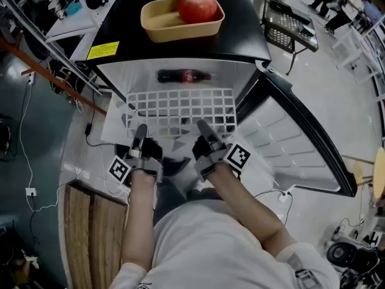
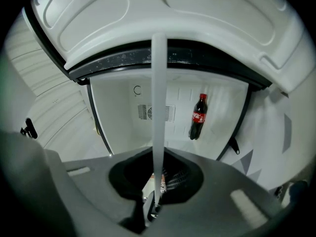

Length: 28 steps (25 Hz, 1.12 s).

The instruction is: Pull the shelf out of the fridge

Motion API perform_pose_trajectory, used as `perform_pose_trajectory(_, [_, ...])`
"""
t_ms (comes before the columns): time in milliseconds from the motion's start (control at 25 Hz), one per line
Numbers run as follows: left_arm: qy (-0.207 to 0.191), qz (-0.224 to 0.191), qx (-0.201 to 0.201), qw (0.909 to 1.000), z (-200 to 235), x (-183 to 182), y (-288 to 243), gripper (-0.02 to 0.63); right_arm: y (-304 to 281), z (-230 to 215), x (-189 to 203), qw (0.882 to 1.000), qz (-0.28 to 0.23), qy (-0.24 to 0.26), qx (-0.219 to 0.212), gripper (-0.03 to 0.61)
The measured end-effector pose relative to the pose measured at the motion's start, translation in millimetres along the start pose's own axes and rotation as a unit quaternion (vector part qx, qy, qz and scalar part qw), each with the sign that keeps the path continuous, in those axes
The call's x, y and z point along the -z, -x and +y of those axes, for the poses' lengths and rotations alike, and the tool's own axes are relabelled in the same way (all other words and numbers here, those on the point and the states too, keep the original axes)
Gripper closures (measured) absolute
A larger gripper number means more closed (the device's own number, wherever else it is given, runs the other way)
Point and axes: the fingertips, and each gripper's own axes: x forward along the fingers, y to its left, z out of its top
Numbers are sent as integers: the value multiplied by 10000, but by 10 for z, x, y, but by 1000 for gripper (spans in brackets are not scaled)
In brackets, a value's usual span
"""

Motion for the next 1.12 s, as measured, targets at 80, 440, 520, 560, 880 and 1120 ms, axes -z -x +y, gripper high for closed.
perform_pose_trajectory(80, [1,-24,-61,10000,18,17,75,584,43,-28,45,10000,39,-47,57,551])
perform_pose_trajectory(440, [-46,152,-239,9996,88,0,546,583,250,-235,392,9990,160,-312,282,551])
perform_pose_trajectory(520, [-40,172,-262,9995,81,-72,702,583,259,-243,540,9988,207,-322,301,551])
perform_pose_trajectory(560, [-49,168,-264,9995,81,-124,788,583,254,-244,622,9987,247,-307,311,551])
perform_pose_trajectory(880, [-30,-121,-260,9996,-60,-553,1403,584,90,-146,1264,9965,750,-217,283,549])
perform_pose_trajectory(1120, [-137,-622,-197,9978,-184,-896,1847,584,-97,-11,1753,9902,1390,-28,137,548])
